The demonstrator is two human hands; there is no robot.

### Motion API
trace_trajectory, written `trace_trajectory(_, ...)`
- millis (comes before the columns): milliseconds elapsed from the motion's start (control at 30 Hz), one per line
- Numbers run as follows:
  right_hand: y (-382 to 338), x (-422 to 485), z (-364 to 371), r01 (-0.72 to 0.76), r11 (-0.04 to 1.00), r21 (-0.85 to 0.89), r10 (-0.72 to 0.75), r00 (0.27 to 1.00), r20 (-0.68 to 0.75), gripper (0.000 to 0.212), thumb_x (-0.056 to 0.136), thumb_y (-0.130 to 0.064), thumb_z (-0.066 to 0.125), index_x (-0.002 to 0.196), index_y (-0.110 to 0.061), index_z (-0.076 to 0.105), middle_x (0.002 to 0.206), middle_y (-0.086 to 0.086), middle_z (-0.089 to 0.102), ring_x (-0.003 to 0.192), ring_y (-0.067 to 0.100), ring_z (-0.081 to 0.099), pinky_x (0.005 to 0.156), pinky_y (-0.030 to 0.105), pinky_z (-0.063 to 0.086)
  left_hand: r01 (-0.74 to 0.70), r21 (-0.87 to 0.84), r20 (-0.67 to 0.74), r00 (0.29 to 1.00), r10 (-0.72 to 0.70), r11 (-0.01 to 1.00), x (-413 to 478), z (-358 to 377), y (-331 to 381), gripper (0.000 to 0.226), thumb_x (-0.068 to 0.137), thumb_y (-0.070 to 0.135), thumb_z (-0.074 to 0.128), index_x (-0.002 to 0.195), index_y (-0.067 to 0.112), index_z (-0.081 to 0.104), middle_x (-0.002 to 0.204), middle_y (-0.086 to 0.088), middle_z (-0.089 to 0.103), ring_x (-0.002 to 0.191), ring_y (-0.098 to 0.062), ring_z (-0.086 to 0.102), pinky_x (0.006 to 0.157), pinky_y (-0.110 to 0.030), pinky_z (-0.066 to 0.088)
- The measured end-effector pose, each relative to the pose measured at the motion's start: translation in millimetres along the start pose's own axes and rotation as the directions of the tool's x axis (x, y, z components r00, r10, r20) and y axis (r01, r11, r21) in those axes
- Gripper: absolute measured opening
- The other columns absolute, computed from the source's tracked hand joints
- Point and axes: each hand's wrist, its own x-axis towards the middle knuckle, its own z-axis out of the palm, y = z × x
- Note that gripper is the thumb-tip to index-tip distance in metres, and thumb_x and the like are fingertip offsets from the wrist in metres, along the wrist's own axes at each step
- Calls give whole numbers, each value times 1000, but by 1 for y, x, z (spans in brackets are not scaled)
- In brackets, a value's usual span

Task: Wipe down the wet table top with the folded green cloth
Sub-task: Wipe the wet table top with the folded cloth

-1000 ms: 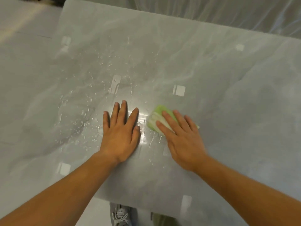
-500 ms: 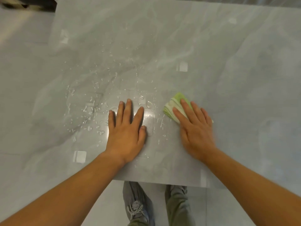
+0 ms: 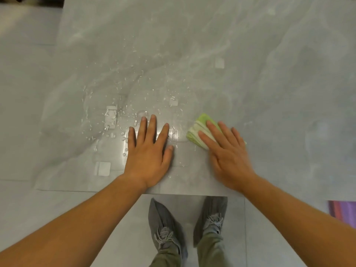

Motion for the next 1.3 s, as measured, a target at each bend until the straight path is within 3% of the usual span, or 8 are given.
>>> trace_trajectory(200, -22, 47, -4, -325, 945, 33, 326, 943, -69, 58, 100, -41, 25, 156, -29, 21, 167, 2, 9, 153, 33, 7, 122, 52, 10, -14, 47, -31, 999, 15, 999, 0, 12, -5, 68, 99, 60, 8, 159, 30, -1, 166, -6, -19, 150, -27, -26, 119, -52, -18)
trace_trajectory(433, -18, -25, 12, 111, 991, -79, -110, 994, 23, 54, 103, -36, 35, 156, -30, 25, 166, 2, 16, 152, 33, 14, 119, 57, 19, -28, 65, -67, 997, 33, 998, 1, 20, -9, 65, 101, 56, 12, 159, 30, -2, 166, -7, -17, 151, -28, -24, 119, -53, -16)
trace_trajectory(633, -22, 10, 8, -150, 989, 10, 150, 983, -111, 52, 102, -34, 32, 154, -29, 30, 165, 3, 19, 151, 35, 16, 120, 55, 17, -34, 10, -53, 998, 35, 999, 1, 17, -9, 62, 102, 50, 16, 159, 31, 3, 167, -5, -15, 151, -25, -23, 120, -52, -15)
trace_trajectory(767, -44, -44, 24, 130, 990, -59, -133, 990, -48, 55, 100, -29, 42, 154, -27, 32, 165, 4, 21, 151, 36, 17, 117, 57, 22, -40, -149, -114, 993, 23, 988, -9, 5, -10, 61, 100, 44, 21, 158, 25, 20, 168, -10, 4, 154, -26, -8, 123, -48, -9)
trace_trajectory(967, -37, -56, 19, 356, 926, -121, -353, 934, 47, 59, 98, -29, 47, 154, -28, 30, 165, 5, 19, 151, 37, 15, 118, 59, 20, 93, -48, -89, 991, -97, 994, -22, 6, -27, 61, 99, 48, 16, 158, 32, 19, 168, -8, 1, 154, -30, -7, 122, -50, -6)
trace_trajectory(1067, -35, -34, 17, 431, 897, -101, -427, 902, 61, 56, 100, -30, 44, 154, -32, 29, 165, 3, 21, 151, 36, 17, 119, 58, 17, 116, -58, -154, 980, -124, 992, -18, 4, -27, 50, 104, 42, 26, 153, 32, 34, 165, -9, 17, 152, -33, 8, 120, -52, 6)
trace_trajectory(1167, -32, 17, 13, 309, 947, -85, -311, 950, -10, 51, 100, -31, 40, 151, -32, 37, 163, 3, 27, 149, 37, 24, 119, 58, 18, 121, -51, -222, 966, -130, 991, -11, -1, -30, 41, 104, 35, 33, 143, 31, 45, 156, -7, 34, 142, -34, 24, 113, -51, 18)
trace_trajectory(1300, -50, 40, 15, 50, 998, -38, -54, 992, -114, 49, 100, -31, 38, 150, -29, 39, 163, 3, 26, 148, 37, 24, 117, 57, 21, 91, -27, -210, 973, -94, 995, -11, -1, -38, 44, 103, 37, 33, 146, 31, 41, 156, -6, 31, 142, -32, 22, 112, -51, 18)
